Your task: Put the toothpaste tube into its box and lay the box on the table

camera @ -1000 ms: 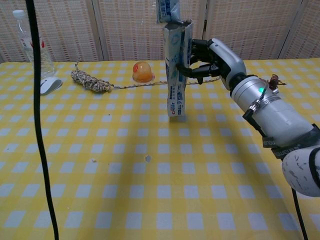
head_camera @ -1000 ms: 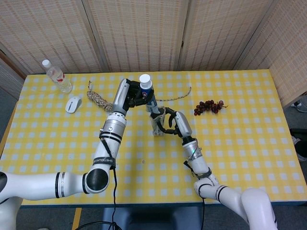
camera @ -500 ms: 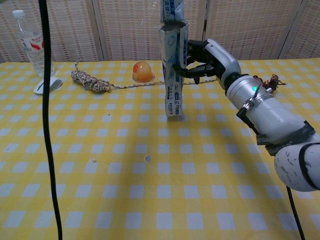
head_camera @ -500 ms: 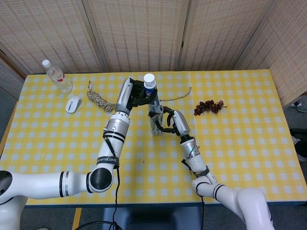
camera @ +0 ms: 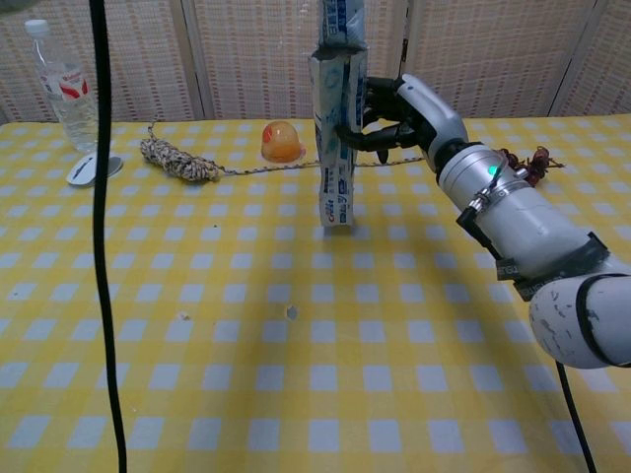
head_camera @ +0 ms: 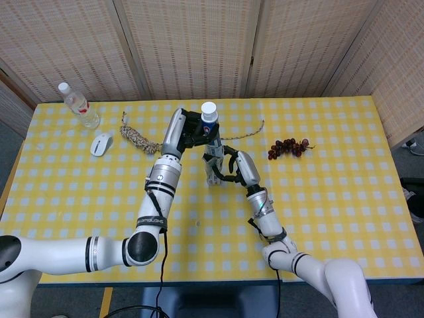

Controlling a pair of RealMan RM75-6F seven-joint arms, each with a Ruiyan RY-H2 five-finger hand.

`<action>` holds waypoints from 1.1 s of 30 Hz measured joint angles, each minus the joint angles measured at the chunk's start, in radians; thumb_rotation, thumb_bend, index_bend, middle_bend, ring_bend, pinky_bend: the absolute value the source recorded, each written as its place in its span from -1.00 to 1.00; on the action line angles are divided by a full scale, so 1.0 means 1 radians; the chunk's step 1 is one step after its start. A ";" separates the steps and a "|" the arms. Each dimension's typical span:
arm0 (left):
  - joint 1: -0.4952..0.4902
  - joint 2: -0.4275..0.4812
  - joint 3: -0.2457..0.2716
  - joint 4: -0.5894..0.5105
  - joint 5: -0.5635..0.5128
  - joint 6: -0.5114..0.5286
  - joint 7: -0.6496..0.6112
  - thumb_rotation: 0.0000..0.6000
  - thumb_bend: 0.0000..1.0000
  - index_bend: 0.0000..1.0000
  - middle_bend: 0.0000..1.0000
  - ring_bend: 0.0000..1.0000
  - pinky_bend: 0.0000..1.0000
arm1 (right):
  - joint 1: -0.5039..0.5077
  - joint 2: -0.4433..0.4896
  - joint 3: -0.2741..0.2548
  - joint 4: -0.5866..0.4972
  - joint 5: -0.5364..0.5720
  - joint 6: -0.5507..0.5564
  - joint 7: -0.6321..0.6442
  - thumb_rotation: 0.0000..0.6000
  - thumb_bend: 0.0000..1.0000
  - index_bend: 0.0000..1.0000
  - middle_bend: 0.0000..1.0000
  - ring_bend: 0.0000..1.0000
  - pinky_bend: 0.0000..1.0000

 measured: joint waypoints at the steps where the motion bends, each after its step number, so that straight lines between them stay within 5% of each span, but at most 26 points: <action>1: 0.000 -0.001 0.000 0.001 0.001 0.000 0.000 1.00 0.69 0.86 1.00 1.00 1.00 | 0.000 0.000 -0.002 -0.001 -0.001 0.000 0.005 1.00 -0.19 0.26 0.12 0.35 0.42; 33: 0.003 -0.019 -0.018 0.041 0.016 0.009 0.001 1.00 0.69 0.86 1.00 1.00 1.00 | -0.005 0.001 -0.017 0.001 -0.013 0.024 -0.008 1.00 -0.19 0.26 0.12 0.34 0.42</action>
